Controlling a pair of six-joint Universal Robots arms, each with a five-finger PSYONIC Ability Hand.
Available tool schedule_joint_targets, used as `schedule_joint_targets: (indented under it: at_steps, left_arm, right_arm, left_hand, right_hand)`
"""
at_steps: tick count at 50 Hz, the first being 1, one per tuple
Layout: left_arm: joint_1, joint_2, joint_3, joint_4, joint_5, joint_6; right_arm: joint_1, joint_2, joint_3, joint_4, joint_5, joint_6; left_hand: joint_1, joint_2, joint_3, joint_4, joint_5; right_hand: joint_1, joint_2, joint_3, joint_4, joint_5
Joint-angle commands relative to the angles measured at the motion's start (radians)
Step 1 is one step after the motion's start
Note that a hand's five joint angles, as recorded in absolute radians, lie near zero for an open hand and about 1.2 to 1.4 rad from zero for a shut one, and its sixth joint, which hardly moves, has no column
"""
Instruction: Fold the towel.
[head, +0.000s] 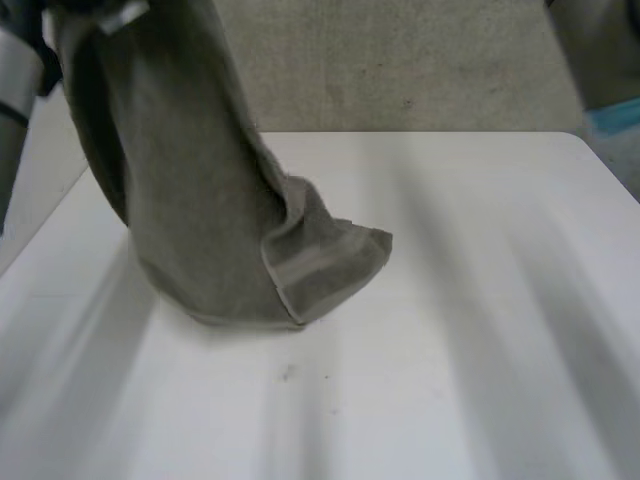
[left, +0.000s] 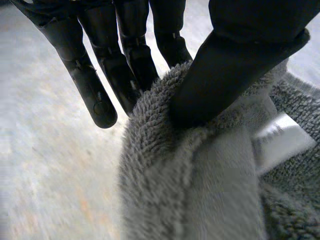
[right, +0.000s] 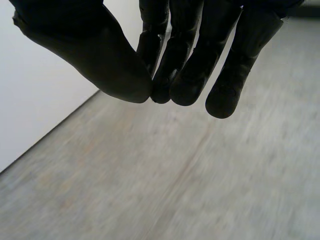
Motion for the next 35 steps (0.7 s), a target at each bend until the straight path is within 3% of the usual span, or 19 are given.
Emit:
schedule_joint_targets:
  at_steps: [1,2,3,4,5,6,7,8,14,16,21,25,35]
  left_arm:
    - [-0.004,-0.046,0.000,0.004,-0.048,-0.055]
    - [-0.002,-0.048,-0.047,-0.014,-0.045,-0.055]
    - [-0.001,-0.048,-0.099,-0.021,-0.040,-0.052]
    - [-0.001,-0.048,-0.100,-0.021,-0.040,-0.052]
    - [0.002,-0.045,-0.152,-0.024,-0.034,-0.050]
    - [0.002,-0.045,-0.152,-0.024,-0.034,-0.050]
    - [0.005,-0.040,-0.196,-0.022,-0.022,-0.049]
    - [0.008,-0.034,-0.238,-0.021,-0.004,-0.049]
    - [0.010,0.000,-0.324,-0.022,0.046,-0.049]
    - [0.010,0.048,-0.370,-0.022,0.058,-0.049]
    - [0.010,0.133,-0.422,-0.025,0.058,-0.050]
    - [0.008,0.196,-0.456,-0.028,0.058,-0.052]
    - [0.004,0.331,-0.520,-0.044,0.055,-0.063]
  right_arm:
    - [0.011,0.014,0.089,0.197,-0.084,-0.025]
    - [0.011,0.041,0.123,0.273,-0.101,-0.032]
    - [0.014,0.072,0.158,0.342,-0.110,-0.045]
    - [0.014,0.072,0.158,0.343,-0.110,-0.045]
    - [0.016,0.104,0.195,0.398,-0.110,-0.061]
    - [0.016,0.104,0.195,0.398,-0.110,-0.062]
    - [0.020,0.138,0.229,0.447,-0.109,-0.078]
    - [0.022,0.164,0.272,0.481,-0.109,-0.075]
    - [0.022,0.190,0.412,0.473,-0.101,0.006]
    - [0.022,0.187,0.489,0.400,-0.097,0.134]
    - [0.023,0.172,0.572,0.299,-0.081,0.282]
    - [0.031,0.170,0.582,0.260,-0.061,0.339]
    - [0.209,0.287,0.484,0.147,-0.014,0.472]
  left_hand:
    - [0.230,0.179,0.182,0.179,0.213]
    - [0.230,0.179,0.182,0.179,0.213]
    - [0.230,0.179,0.182,0.179,0.213]
    - [0.230,0.179,0.182,0.179,0.213]
    - [0.230,0.179,0.182,0.179,0.213]
    - [0.230,0.179,0.182,0.179,0.213]
    - [0.230,0.179,0.182,0.179,0.213]
    - [0.230,0.179,0.182,0.179,0.213]
    - [0.230,0.179,0.182,0.179,0.213]
    - [0.230,0.179,0.182,0.179,0.213]
    - [0.230,0.179,0.182,0.179,0.213]
    - [0.230,0.179,0.182,0.179,0.213]
    - [0.230,0.179,0.182,0.179,0.213]
  right_hand:
    - [0.067,0.073,0.067,0.061,0.056]
    - [0.067,0.073,0.067,0.061,0.056]
    - [-0.298,-0.292,-0.298,-0.305,-0.309]
    - [-0.302,-0.296,-0.302,-0.308,-0.313]
    - [-0.712,-0.706,-0.712,-0.718,-0.723]
    - [-0.716,-0.710,-0.716,-0.722,-0.727]
    - [-0.974,-0.969,-0.974,-0.981,-0.985]
    - [-1.041,-1.035,-1.041,-1.047,-1.052]
    - [-1.133,-1.127,-1.133,-1.139,-1.144]
    - [-1.133,-1.127,-1.133,-1.139,-1.144]
    - [-1.118,-1.112,-1.118,-1.124,-1.129]
    - [-1.118,-1.112,-1.118,-1.124,-1.129]
    - [-1.097,-1.092,-1.097,-1.104,-1.108]
